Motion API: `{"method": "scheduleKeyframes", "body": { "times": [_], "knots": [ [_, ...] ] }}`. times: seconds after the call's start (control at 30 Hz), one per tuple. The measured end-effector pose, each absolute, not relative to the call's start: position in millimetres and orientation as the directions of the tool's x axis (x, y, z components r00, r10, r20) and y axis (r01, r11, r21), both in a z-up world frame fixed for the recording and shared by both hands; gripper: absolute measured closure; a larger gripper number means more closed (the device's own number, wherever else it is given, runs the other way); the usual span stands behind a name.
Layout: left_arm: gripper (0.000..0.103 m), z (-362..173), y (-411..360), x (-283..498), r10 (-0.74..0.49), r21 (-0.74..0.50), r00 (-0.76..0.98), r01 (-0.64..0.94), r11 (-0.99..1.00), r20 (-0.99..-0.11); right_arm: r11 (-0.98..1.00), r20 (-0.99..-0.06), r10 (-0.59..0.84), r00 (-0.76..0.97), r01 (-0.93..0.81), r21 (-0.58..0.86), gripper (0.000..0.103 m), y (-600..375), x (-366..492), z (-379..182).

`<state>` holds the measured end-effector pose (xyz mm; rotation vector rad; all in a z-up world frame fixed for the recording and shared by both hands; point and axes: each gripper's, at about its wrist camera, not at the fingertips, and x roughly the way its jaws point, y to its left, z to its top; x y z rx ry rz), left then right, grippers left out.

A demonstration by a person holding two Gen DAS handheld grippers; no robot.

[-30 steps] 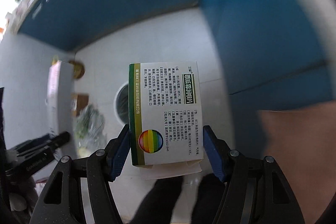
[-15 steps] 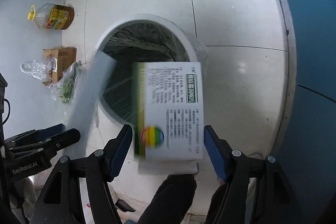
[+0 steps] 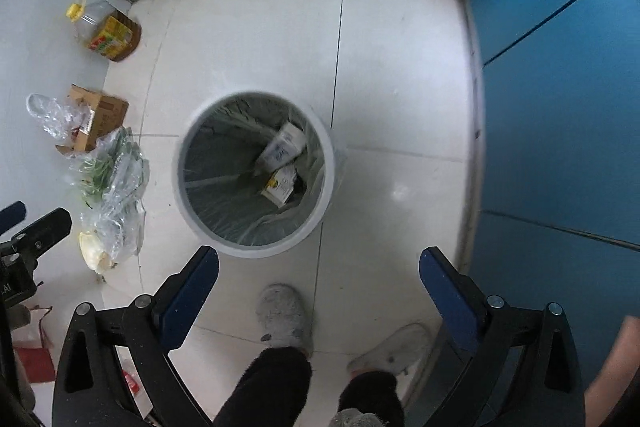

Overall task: Collect trash
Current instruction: 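Withdraw both tools from the bin and turn back toward the counter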

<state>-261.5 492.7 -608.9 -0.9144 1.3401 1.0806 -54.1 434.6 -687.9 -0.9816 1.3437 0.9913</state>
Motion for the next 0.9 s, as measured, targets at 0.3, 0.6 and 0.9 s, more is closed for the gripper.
{"method": "scheduleKeyframes", "body": {
  "times": [0.3, 0.6, 0.9],
  "knots": [
    [0.002, -458, 452, -261, 0.175, 0.049, -0.002, -0.963, 0.266, -0.985, 0.27, -0.988, 0.154, 0.032, -0.963, 0.01, 0.001, 397, -70, -503],
    [0.002, -319, 408, -258, 0.282, 0.022, 0.067, -0.953, 0.301, -0.957, 0.298, -0.965, 0.256, 0.063, -0.955, 0.017, 0.001, 342, -63, -341],
    [0.002, -234, 379, -256, 0.329, -0.024, 0.134, -0.948, 0.316, -0.935, 0.311, -0.926, 0.375, 0.048, -0.947, 0.077, 0.001, 310, -54, -228]
  ]
}}
